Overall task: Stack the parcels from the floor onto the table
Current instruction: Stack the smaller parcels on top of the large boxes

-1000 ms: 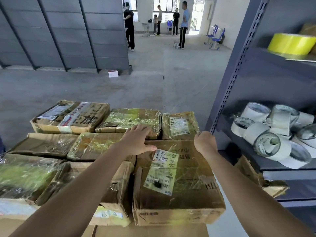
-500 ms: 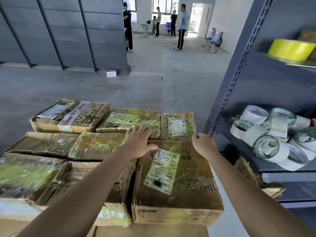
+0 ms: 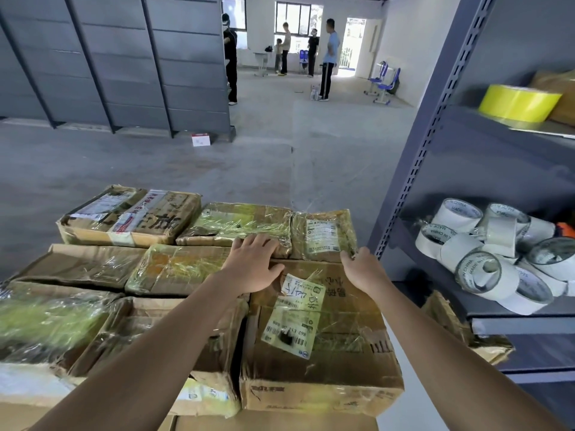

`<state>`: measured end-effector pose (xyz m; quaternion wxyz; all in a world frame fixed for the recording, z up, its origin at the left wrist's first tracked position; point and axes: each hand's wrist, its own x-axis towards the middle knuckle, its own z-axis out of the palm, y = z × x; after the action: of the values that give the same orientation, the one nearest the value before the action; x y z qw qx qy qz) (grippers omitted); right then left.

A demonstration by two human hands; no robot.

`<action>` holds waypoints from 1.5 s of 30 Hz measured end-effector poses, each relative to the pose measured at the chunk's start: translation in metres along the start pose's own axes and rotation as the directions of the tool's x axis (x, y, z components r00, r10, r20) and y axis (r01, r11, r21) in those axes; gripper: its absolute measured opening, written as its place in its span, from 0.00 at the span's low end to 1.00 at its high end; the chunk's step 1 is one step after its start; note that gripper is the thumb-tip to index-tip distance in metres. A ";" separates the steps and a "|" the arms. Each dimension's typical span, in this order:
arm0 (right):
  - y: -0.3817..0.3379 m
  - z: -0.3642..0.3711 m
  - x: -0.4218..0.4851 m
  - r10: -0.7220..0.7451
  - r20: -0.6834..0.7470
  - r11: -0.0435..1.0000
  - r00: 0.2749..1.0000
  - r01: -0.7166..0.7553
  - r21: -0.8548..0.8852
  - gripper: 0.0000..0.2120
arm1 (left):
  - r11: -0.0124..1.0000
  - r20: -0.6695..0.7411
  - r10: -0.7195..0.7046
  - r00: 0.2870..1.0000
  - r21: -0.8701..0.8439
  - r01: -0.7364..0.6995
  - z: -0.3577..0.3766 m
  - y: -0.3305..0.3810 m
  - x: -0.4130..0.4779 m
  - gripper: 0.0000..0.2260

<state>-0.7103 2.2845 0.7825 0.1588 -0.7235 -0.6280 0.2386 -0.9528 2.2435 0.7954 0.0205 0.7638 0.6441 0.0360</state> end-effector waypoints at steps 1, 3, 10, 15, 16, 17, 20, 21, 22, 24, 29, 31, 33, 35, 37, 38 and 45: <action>0.001 -0.001 -0.001 -0.007 0.003 1.000 1.000 0.007 -0.017 0.27 | 1.000 0.003 -0.006 1.000 -0.017 0.007 -0.001 0.000 0.000 0.26; 0.004 -0.002 -0.004 -0.019 -0.016 0.999 1.000 0.018 -0.037 0.25 | 0.999 0.006 -0.023 1.000 -0.044 0.023 -0.003 0.001 0.000 0.25; 0.003 -0.006 -0.004 -0.034 -0.021 0.997 0.999 0.033 -0.067 0.14 | 1.000 0.060 -0.009 0.998 -0.019 0.010 -0.001 -0.004 0.000 0.25; 0.002 -0.010 -0.003 -0.053 0.037 0.993 0.998 0.057 -0.106 0.16 | 0.999 0.039 -0.022 0.999 -0.035 0.024 -0.003 -0.001 -0.001 0.24; 0.002 -0.011 -0.004 -0.055 0.035 0.993 0.998 0.058 -0.104 0.17 | 0.999 0.037 -0.031 0.999 -0.042 0.032 -0.005 0.000 -0.001 0.24; 0.002 -0.012 -0.006 -0.054 0.026 0.994 0.998 0.056 -0.098 0.19 | 0.998 0.036 -0.039 0.999 -0.050 0.040 -0.007 0.001 -0.002 0.23; 0.003 -0.011 -0.014 -0.046 -0.011 0.996 0.999 0.045 -0.082 0.23 | 0.994 0.022 -0.060 0.998 -0.086 0.062 -0.012 0.005 -0.008 0.23; 0.003 -0.010 -0.018 -0.047 -0.018 0.995 0.999 0.045 -0.090 0.23 | 0.994 0.017 -0.062 0.998 -0.093 0.063 -0.013 0.006 -0.011 0.23; 0.002 -0.009 -0.023 -0.046 -0.021 0.994 0.999 0.044 -0.105 0.23 | 0.993 0.008 -0.061 0.998 -0.098 0.061 -0.014 0.008 -0.016 0.23; -0.002 -0.008 -0.035 -0.030 -0.021 0.988 0.999 0.027 -0.150 0.24 | 0.991 -0.010 -0.063 0.998 -0.117 0.062 -0.018 0.011 -0.026 0.23; -0.012 -0.004 -0.069 0.007 -0.058 0.941 0.998 -0.026 -0.338 0.28 | 0.986 0.006 -0.136 0.991 -0.094 0.135 -0.036 0.013 -0.065 0.24; -0.015 -0.003 -0.085 0.070 -0.104 0.905 0.992 -0.107 -0.412 0.28 | 0.972 0.003 -0.231 0.973 -0.042 0.231 -0.040 0.010 -0.085 0.24; -0.017 0.001 -0.098 0.099 -0.128 0.884 0.987 -0.146 -0.444 0.28 | 0.953 0.041 -0.299 0.953 -0.040 0.301 -0.040 0.002 -0.104 0.27; -0.018 0.006 -0.108 0.076 -0.081 0.900 0.994 -0.104 -0.424 0.27 | 0.951 0.143 -0.288 0.947 -0.077 0.301 -0.035 -0.006 -0.118 0.31; -0.019 0.010 -0.115 0.037 -0.010 0.908 0.999 -0.037 -0.418 0.28 | 0.962 0.208 -0.234 0.950 -0.094 0.257 -0.031 -0.012 -0.124 0.33; -0.019 0.010 -0.119 0.023 0.008 0.903 1.000 -0.018 -0.429 0.29 | 0.967 0.212 -0.210 0.954 -0.100 0.235 -0.029 -0.015 -0.125 0.33; -0.032 0.043 -0.165 -0.167 0.073 0.842 0.983 0.181 -0.507 0.30 | 0.985 -0.032 -0.124 0.992 -0.129 0.119 -0.027 -0.025 -0.150 0.24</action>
<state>-0.7765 2.1244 0.7873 -0.0264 -0.6764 -0.7338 0.0573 -1.0051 2.0992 0.8158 0.0583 0.7195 0.6860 0.0908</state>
